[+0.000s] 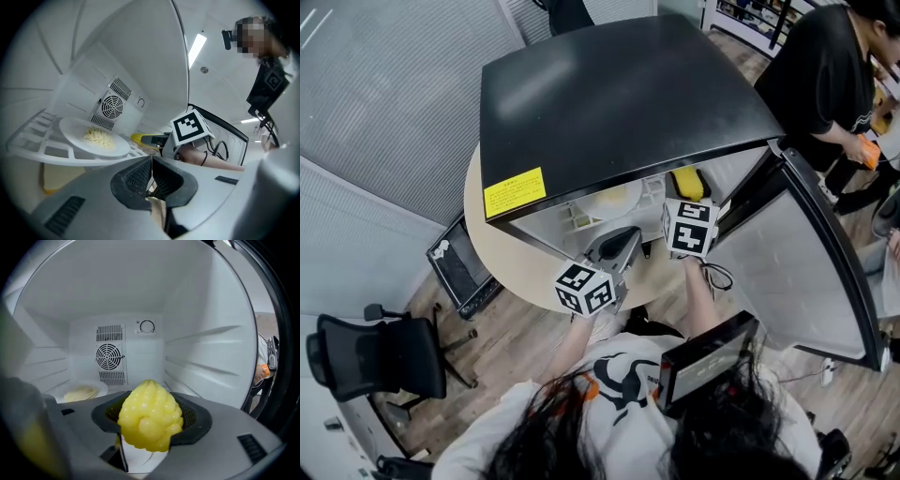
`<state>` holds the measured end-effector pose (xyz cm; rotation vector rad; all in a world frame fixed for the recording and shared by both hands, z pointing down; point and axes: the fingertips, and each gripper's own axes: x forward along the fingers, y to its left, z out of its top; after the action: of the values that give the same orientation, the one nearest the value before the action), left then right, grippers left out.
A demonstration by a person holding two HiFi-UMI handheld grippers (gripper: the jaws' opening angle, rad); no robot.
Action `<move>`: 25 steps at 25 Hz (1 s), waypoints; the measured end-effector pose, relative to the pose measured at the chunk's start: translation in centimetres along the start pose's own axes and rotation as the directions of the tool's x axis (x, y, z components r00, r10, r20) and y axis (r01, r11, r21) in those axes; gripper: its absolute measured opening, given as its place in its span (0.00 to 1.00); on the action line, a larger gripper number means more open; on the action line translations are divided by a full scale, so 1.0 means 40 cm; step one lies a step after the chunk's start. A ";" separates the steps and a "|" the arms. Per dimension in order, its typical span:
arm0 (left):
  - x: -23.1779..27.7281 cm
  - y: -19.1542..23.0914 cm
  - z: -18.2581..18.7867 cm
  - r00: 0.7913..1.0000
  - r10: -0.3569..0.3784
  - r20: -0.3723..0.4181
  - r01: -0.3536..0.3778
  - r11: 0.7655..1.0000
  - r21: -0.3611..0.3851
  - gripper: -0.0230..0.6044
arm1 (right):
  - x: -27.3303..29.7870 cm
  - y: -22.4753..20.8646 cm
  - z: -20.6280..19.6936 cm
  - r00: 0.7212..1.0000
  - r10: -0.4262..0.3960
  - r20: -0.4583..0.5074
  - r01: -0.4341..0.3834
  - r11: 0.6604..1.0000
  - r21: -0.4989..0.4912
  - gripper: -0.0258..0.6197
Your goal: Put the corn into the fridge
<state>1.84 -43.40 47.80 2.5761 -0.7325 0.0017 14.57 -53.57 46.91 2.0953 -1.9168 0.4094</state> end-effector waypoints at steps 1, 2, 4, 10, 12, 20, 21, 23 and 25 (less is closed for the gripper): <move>-0.003 0.004 0.000 1.000 0.005 0.001 -0.005 1.000 -0.001 0.06 | 0.004 0.001 0.000 1.000 -0.003 -0.006 0.003 1.000 -0.018 0.44; -0.007 0.007 -0.001 1.000 0.010 0.001 -0.010 1.000 -0.002 0.06 | 0.006 0.003 -0.001 1.000 -0.004 -0.011 0.004 1.000 -0.031 0.44; -0.013 0.011 -0.003 1.000 0.016 0.000 -0.016 1.000 -0.004 0.06 | 0.006 0.010 -0.007 1.000 -0.003 -0.018 0.002 0.999 -0.051 0.44; -0.021 0.007 -0.010 1.000 0.016 0.000 -0.016 1.000 -0.004 0.06 | 0.016 0.026 -0.045 0.999 0.013 -0.040 -0.017 0.996 -0.084 0.44; -0.024 0.006 -0.011 1.000 0.018 -0.001 -0.018 1.000 -0.004 0.06 | 0.011 0.026 -0.045 0.999 0.019 -0.037 -0.022 0.998 -0.066 0.44; -0.039 -0.006 -0.018 1.000 0.014 0.001 -0.014 1.000 -0.006 0.06 | -0.068 0.030 0.014 0.998 0.021 0.052 -0.017 0.997 -0.070 0.45; -0.042 -0.010 -0.020 1.000 0.011 0.001 -0.011 1.000 -0.005 0.06 | -0.084 0.033 0.023 0.998 0.024 0.063 -0.020 0.997 -0.070 0.45; -0.048 -0.016 -0.023 1.000 0.008 0.002 -0.008 1.000 -0.005 0.06 | -0.117 0.041 0.042 0.996 0.038 0.085 -0.033 0.998 -0.062 0.45; -0.056 -0.025 -0.025 1.000 0.004 0.004 -0.004 1.000 -0.005 0.06 | -0.150 0.046 0.057 0.993 0.051 0.107 -0.045 0.998 -0.051 0.45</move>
<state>0.52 -41.11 47.98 2.5709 -0.7388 -0.0045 12.28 -49.08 42.49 2.0837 -2.0200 0.2607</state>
